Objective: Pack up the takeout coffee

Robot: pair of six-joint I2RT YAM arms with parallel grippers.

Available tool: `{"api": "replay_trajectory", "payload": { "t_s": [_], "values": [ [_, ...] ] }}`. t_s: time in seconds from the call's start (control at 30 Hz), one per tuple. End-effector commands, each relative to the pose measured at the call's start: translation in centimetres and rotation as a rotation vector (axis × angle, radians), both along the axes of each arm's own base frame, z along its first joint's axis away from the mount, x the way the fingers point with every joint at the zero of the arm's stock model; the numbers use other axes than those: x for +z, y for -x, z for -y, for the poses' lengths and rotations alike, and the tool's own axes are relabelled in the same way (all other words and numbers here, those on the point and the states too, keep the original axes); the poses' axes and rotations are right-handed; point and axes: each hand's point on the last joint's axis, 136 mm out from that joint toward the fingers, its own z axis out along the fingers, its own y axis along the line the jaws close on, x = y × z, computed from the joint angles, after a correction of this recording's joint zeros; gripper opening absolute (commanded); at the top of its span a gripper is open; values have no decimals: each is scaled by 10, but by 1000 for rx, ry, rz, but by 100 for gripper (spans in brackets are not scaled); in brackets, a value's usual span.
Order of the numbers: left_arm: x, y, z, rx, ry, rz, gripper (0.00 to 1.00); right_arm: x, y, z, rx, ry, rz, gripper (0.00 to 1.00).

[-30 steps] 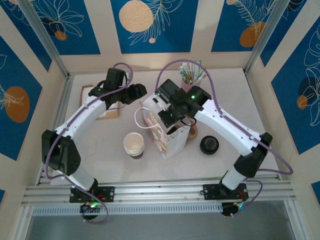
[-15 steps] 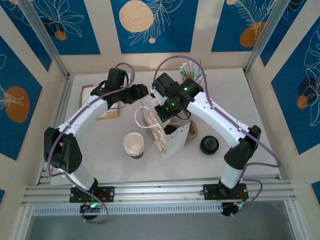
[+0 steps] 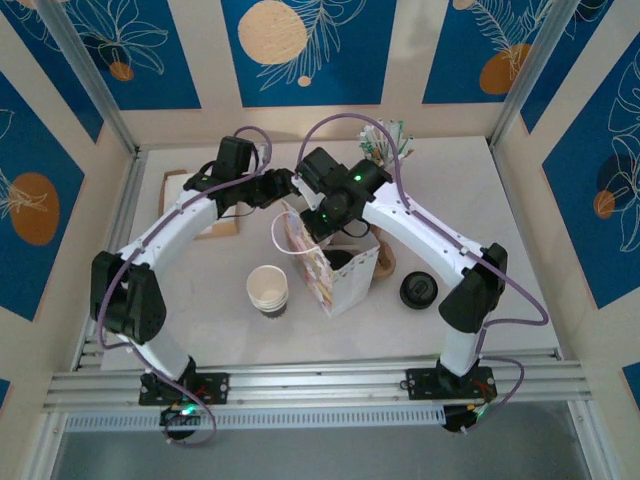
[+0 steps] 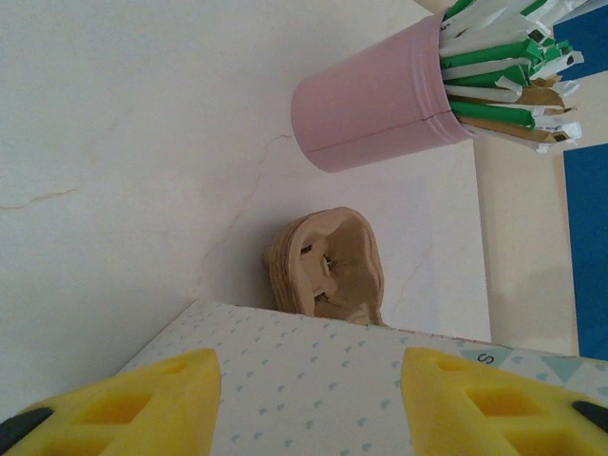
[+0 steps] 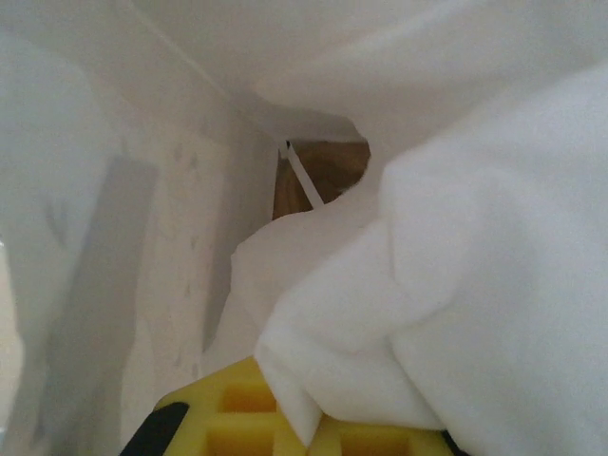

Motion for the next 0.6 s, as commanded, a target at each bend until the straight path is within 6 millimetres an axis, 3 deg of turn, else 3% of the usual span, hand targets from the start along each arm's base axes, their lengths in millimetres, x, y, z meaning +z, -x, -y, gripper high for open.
{"api": "replay_trajectory", "payload": {
  "t_s": [0.0, 0.37, 0.57],
  "values": [
    [-6, 0, 2, -24, 15, -9, 53, -3, -7, -15, 33, -38, 40, 0],
    [-5, 1, 5, -42, 32, -13, 52, -31, -17, -27, 53, -77, 43, 0],
    [-3, 2, 7, -50, 41, -13, 52, -51, -17, -20, 29, -50, 2, 0]
  ]
}}
